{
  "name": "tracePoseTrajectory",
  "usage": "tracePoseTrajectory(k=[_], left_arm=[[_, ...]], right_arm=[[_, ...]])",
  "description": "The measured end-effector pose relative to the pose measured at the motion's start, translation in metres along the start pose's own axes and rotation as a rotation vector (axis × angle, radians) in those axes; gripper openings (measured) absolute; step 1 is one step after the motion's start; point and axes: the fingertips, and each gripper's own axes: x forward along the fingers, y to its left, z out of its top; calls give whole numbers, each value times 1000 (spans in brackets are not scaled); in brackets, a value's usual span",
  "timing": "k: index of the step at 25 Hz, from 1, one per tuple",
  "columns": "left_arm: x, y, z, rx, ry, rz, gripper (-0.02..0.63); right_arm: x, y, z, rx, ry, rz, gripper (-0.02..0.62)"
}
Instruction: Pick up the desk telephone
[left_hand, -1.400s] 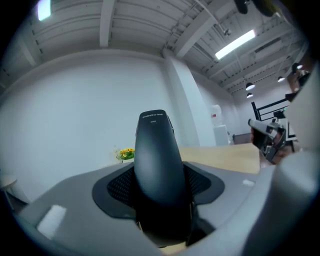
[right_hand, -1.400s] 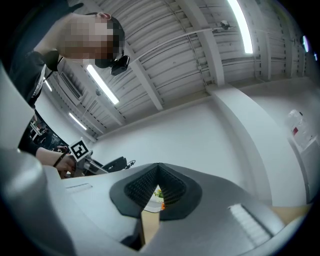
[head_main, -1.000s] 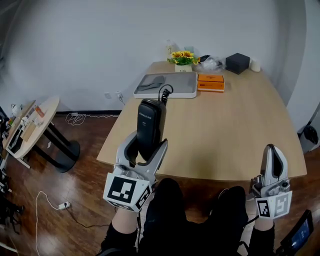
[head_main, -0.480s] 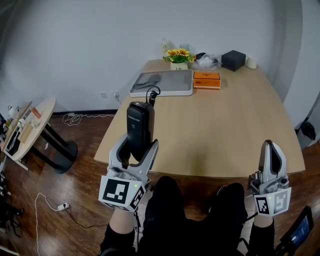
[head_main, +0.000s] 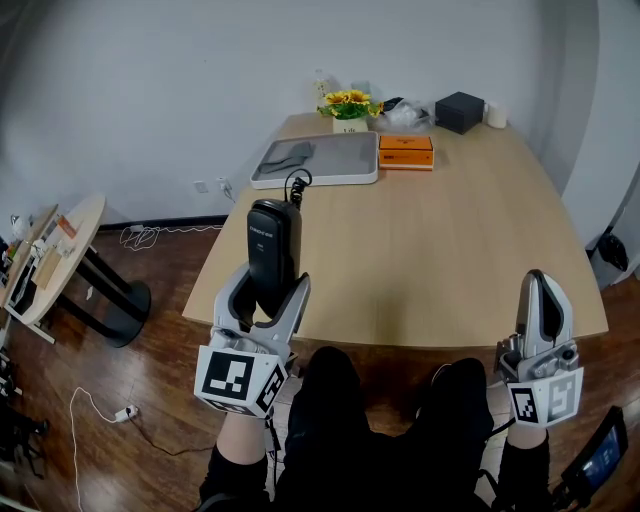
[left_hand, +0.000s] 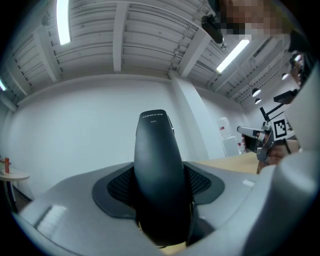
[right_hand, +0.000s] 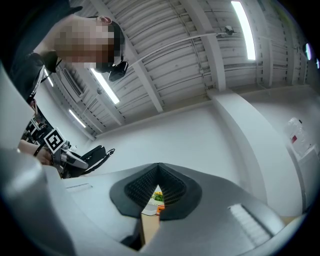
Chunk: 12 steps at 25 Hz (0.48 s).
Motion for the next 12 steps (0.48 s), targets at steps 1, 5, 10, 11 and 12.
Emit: tracePoseTrajectory(k=[1, 5, 10, 11, 12], left_arm=[[0, 0, 0, -1, -1, 0, 265], [0, 2, -1, 1, -4, 5, 265], [0, 2, 0, 0, 0, 10, 265], [0, 2, 0, 0, 1, 11, 265], [0, 3, -1, -1, 1, 11, 265]], right_arm=[[0, 0, -1, -1, 0, 5, 0], [0, 2, -4, -17, 6, 19, 0], [1, 4, -6, -44, 25, 22, 0], [1, 4, -5, -44, 24, 22, 0], [1, 4, -5, -45, 22, 22, 0]])
